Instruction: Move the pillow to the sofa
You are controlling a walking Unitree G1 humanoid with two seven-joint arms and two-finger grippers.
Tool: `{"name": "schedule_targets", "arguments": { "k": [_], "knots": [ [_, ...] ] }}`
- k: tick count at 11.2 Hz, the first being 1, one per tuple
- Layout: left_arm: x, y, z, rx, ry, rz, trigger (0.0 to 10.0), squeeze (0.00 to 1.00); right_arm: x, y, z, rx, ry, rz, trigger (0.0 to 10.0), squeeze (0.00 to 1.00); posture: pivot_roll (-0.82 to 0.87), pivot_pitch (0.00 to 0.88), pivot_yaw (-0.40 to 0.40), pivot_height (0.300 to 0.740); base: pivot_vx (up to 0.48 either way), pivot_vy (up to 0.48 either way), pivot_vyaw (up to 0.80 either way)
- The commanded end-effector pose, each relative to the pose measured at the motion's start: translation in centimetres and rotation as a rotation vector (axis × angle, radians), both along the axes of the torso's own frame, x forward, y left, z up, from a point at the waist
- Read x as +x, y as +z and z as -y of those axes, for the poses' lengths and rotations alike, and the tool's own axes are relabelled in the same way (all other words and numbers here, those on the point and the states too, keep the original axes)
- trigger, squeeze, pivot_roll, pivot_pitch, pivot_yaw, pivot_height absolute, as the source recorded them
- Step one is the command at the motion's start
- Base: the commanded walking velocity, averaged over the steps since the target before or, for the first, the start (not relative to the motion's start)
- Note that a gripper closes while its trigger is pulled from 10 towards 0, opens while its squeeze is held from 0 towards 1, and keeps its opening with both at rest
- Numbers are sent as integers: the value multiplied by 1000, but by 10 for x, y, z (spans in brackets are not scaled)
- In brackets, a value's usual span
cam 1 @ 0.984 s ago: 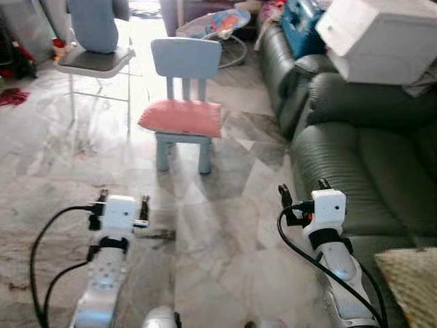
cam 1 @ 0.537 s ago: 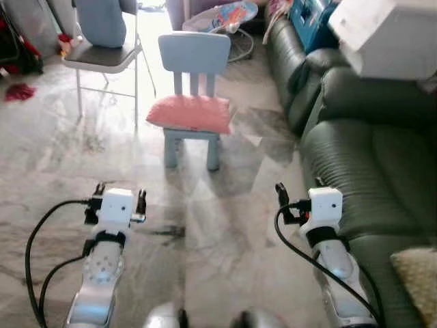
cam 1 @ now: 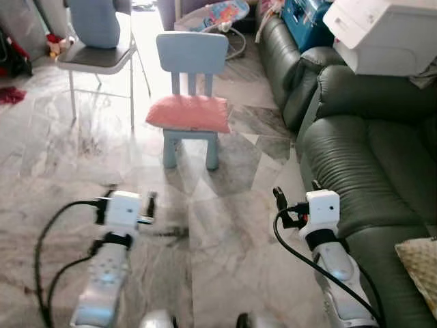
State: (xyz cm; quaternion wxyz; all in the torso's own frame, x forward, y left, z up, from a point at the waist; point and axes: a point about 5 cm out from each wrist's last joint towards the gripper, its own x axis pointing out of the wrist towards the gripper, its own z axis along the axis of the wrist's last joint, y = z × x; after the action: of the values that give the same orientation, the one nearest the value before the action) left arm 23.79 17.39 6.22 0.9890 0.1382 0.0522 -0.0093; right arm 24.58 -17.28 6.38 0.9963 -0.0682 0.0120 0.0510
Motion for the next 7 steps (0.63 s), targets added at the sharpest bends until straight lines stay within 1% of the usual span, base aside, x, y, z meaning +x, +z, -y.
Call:
{"name": "schedule_targets", "arguments": {
  "k": [1, 3, 5, 6, 7],
  "knots": [
    [2, 5, 0, -2, -8, 19, 10000, 0, 2, 3, 0, 3, -1, 8, 10000, 0, 2, 75, -32, 740, 439, 0, 0],
    [4, 5, -3, -2, 6, 16, 10000, 0, 2, 1, -1, 8, 2, 1, 10000, 0, 4, 74, -33, 740, 424, 0, 0],
    [4, 5, -4, -4, 14, 14, 10000, 0, 2, 0, -2, 7, 9, -5, 10000, 0, 5, 73, -31, 740, 407, 255, 0],
    [3, 4, -4, -7, 21, 10, 10000, 0, 1, -2, -3, -20, 19, -11, 10000, 0, 2, 58, -31, 740, 390, 277, 0],
    [5, 4, -2, -8, 20, 12, 10000, 0, 3, -1, -5, -20, 30, -9, 10000, 0, 0, 70, -30, 740, 371, 307, 0]
  ]
}}
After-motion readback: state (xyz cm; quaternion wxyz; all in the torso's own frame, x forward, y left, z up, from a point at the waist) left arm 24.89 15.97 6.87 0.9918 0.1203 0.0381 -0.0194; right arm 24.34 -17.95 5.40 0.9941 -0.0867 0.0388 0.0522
